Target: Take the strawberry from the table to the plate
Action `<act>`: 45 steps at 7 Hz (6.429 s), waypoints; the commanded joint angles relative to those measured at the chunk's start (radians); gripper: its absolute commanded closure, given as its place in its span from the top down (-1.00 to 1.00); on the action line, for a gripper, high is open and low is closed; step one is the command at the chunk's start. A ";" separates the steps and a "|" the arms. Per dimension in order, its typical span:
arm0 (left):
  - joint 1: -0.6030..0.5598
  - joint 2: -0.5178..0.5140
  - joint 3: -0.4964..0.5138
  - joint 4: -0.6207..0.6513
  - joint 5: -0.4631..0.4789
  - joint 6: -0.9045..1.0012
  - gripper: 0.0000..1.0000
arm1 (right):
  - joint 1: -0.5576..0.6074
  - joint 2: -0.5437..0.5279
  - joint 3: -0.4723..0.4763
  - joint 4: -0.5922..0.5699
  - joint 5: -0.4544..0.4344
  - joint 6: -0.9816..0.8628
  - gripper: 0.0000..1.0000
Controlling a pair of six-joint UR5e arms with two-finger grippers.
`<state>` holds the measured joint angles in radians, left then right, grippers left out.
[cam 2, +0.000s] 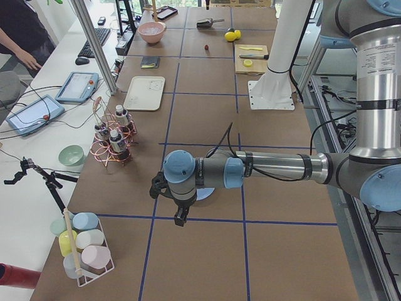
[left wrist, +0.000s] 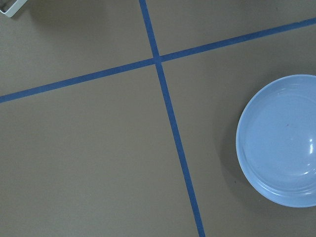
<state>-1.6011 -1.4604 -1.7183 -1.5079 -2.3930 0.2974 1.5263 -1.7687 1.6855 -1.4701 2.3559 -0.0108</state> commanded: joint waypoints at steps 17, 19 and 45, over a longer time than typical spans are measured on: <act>0.263 0.054 0.294 -1.099 0.067 -0.535 0.68 | -0.002 0.055 -0.015 0.361 0.003 0.265 1.00; 0.407 0.054 0.385 -1.299 0.167 -0.775 0.36 | -0.002 0.052 -0.020 0.379 0.002 0.265 1.00; 1.122 -0.611 0.151 -0.738 0.534 -1.514 -1.00 | 0.000 0.006 -0.024 0.432 0.002 0.276 1.00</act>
<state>-0.4793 -2.0703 -1.5691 -2.2458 -1.8597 -1.2166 1.5263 -1.7627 1.6613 -1.0385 2.3578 0.2654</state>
